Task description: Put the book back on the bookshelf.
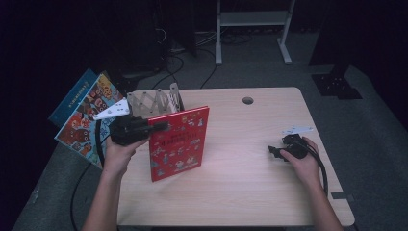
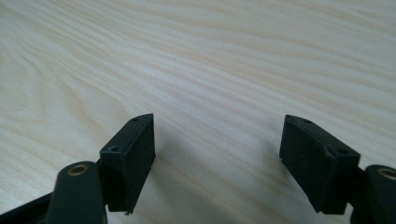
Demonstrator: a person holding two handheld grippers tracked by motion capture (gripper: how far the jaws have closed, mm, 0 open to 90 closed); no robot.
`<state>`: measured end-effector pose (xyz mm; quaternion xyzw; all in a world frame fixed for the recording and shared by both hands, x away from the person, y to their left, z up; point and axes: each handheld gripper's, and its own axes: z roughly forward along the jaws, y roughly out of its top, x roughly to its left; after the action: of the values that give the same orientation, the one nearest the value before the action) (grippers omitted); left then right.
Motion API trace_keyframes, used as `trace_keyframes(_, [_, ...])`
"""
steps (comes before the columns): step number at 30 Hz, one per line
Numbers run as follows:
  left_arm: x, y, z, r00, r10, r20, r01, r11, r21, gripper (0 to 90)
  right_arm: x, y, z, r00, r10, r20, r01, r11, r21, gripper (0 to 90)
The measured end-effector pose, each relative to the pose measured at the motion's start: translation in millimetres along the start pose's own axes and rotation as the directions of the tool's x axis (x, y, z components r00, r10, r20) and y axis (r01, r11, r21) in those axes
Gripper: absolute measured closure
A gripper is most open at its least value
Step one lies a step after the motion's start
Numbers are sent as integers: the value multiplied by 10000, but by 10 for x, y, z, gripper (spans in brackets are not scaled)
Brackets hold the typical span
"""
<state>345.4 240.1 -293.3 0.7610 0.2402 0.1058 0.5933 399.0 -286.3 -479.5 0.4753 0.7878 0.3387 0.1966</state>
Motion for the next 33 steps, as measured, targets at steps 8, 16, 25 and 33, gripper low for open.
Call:
trace_keyframes(8, [18, -25, -295, 9986, -138, -511, 123, 9995, -293, 797, -23, -36, 47, 10000, 31, 46, -30, 9998, -204, 130])
trace_keyframes(16, [45, -71, -569, 9953, -342, -904, 285, 9975, -641, 797, -23, -32, 56, 9999, 120, 121, -118, 9998, -143, 102])
trace_keyframes(25, [76, -104, -777, 9907, -447, -1283, 337, 9957, -864, 797, -24, -32, 56, 9999, 123, 119, -121, 9998, -146, 101])
trace_keyframes(33, [140, -142, -887, 9588, -565, -2784, 259, 9933, -1122, 797, -22, -31, 57, 9998, 147, 149, -145, 9998, -144, 102])
